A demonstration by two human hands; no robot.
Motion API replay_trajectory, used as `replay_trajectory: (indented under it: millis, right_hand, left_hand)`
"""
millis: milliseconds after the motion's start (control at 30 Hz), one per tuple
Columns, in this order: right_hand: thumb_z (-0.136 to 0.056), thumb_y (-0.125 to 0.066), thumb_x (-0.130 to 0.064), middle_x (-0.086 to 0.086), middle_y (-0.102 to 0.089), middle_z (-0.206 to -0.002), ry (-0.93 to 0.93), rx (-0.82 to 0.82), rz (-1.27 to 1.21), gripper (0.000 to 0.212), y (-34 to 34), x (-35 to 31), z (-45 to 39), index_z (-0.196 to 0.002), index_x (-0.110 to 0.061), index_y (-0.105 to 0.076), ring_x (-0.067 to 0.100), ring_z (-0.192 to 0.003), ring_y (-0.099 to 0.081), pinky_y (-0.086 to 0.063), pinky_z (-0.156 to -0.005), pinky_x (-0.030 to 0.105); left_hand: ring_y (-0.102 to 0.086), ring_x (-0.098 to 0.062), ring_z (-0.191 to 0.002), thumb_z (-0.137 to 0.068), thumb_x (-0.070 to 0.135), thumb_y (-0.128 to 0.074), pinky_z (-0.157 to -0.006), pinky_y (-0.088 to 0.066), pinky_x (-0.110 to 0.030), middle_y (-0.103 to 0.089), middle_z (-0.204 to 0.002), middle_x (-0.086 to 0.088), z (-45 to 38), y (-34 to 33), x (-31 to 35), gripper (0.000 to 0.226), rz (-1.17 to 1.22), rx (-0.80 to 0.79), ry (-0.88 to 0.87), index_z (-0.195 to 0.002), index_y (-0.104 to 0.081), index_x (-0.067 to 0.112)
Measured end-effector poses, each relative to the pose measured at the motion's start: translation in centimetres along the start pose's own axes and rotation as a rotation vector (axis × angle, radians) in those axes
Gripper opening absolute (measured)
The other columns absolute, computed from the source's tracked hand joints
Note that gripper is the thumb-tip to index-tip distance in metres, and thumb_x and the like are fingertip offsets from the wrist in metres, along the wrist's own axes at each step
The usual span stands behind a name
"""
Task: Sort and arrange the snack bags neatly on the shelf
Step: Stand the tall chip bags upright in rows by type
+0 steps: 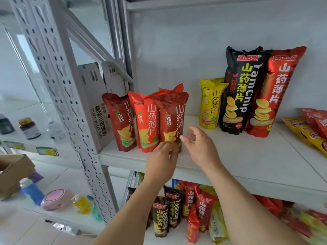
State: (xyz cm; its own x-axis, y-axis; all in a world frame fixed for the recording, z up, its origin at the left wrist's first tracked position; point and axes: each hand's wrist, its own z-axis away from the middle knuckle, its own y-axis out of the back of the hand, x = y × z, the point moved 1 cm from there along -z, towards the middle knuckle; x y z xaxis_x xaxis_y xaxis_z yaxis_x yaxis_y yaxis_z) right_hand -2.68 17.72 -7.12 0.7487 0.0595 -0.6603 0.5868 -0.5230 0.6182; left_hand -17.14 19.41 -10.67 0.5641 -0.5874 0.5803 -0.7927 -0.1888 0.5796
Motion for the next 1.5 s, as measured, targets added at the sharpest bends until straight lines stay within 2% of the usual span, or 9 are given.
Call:
replay_trajectory:
  millis: [233, 367, 600, 700, 800, 1000, 1233, 1367, 1500]
  right_hand:
    - [-0.085, -0.072, -0.044, -0.001, -0.043, -0.147, -0.089, 0.029, -0.205, 0.076, -2.8, -2.8, 1.1, -0.148, -0.026, -0.033, 0.015, -0.134, -0.043, -0.038, -0.097, 0.028]
    - [-0.082, -0.076, -0.041, -0.002, -0.047, -0.142, -0.113, 0.017, -0.302, 0.078, -4.0, -3.2, 1.2, -0.146, -0.029, -0.032, 0.008, -0.123, -0.048, -0.038, -0.092, 0.025]
    - [-0.085, -0.069, -0.051, 0.000, -0.030, -0.159, -0.208, 0.000, -0.282, 0.101, -5.4, -1.7, 0.3, -0.157, -0.023, -0.005, 0.020, -0.141, -0.037, -0.032, -0.104, 0.027]
    - [-0.083, -0.072, -0.049, 0.002, -0.035, -0.155, -0.216, 0.010, -0.262, 0.099, -5.9, -1.2, -0.2, -0.156, -0.023, -0.011, 0.022, -0.138, -0.040, -0.037, -0.109, 0.038]
    - [-0.077, -0.080, -0.036, -0.001, -0.045, -0.142, -0.193, 0.041, -0.269, 0.087, -6.3, -0.7, -0.6, -0.148, -0.028, -0.031, 0.018, -0.129, -0.047, -0.043, -0.107, 0.039]
    - [-0.077, -0.083, -0.022, -0.008, -0.051, -0.127, -0.215, -0.012, -0.340, 0.081, -6.9, 0.0, -0.9, -0.142, -0.025, -0.035, 0.008, -0.110, -0.053, -0.043, -0.087, 0.019]
    - [-0.057, -0.081, -0.056, -0.003, -0.058, -0.128, -0.248, 0.018, -0.310, 0.093, -7.4, 0.1, -0.4, -0.137, -0.033, -0.041, 0.015, -0.114, -0.060, -0.054, -0.096, 0.045]
    - [-0.055, -0.078, -0.063, -0.003, -0.056, -0.128, -0.244, 0.038, -0.315, 0.092, -7.2, 0.0, 0.4, -0.136, -0.037, -0.042, 0.013, -0.111, -0.061, -0.055, -0.094, 0.042]
    - [-0.054, -0.079, -0.065, -0.002, -0.057, -0.128, -0.249, 0.053, -0.322, 0.090, -6.9, -0.3, 1.3, -0.133, -0.039, -0.044, 0.013, -0.110, -0.062, -0.056, -0.092, 0.043]
  left_hand:
    - [-0.059, -0.019, -0.106, -0.098, 0.026, -0.058, -0.079, -0.055, -0.042, -0.061, -0.120, 0.002, 0.3, 4.0, -3.5, 0.022, 0.070, 0.264, 0.043, -0.114, -0.068, 0.014]
    - [-0.043, -0.026, -0.129, -0.093, 0.031, -0.066, -0.099, -0.047, -0.050, -0.041, -0.139, -0.004, 0.0, 5.4, -5.4, 0.046, 0.100, 0.474, 0.180, -0.134, -0.052, 0.015]
    - [-0.018, -0.020, -0.150, -0.085, 0.046, -0.072, -0.122, -0.022, -0.049, -0.016, -0.163, 0.000, -2.2, 7.0, -8.7, 0.096, 0.397, 0.313, 0.463, -0.157, -0.013, 0.022]
    - [-0.041, -0.010, -0.136, -0.083, 0.043, -0.075, -0.116, -0.035, -0.044, -0.042, -0.148, 0.007, -2.8, 7.3, -9.8, 0.094, 0.557, 0.201, 0.462, -0.155, -0.017, 0.031]
    - [-0.034, -0.013, -0.141, -0.086, 0.039, -0.074, -0.117, -0.031, -0.043, -0.034, -0.157, 0.005, -3.4, 7.4, -10.6, 0.096, 0.552, 0.141, 0.487, -0.158, -0.012, 0.027]
    - [-0.056, -0.019, -0.123, -0.084, 0.037, -0.076, -0.101, -0.046, -0.041, -0.055, -0.138, 0.008, -4.8, 7.7, -12.2, 0.086, 0.505, 0.081, 0.500, -0.153, -0.024, 0.030]
    - [-0.061, 0.001, -0.098, -0.087, 0.031, -0.075, -0.070, -0.046, -0.016, -0.065, -0.119, 0.007, -5.4, 7.8, -12.5, 0.064, 0.525, 0.071, 0.449, -0.142, -0.043, 0.027]
    - [-0.063, -0.016, -0.110, -0.080, 0.049, -0.078, -0.079, -0.054, -0.028, -0.061, -0.127, 0.000, -4.8, 8.0, -12.9, 0.070, 0.602, 0.176, 0.452, -0.140, -0.047, 0.028]
    - [-0.057, -0.011, -0.116, -0.079, 0.058, -0.075, -0.087, -0.054, -0.031, -0.048, -0.132, 0.004, -3.0, 9.0, -11.6, 0.072, 0.651, 0.275, 0.433, -0.139, -0.044, 0.033]
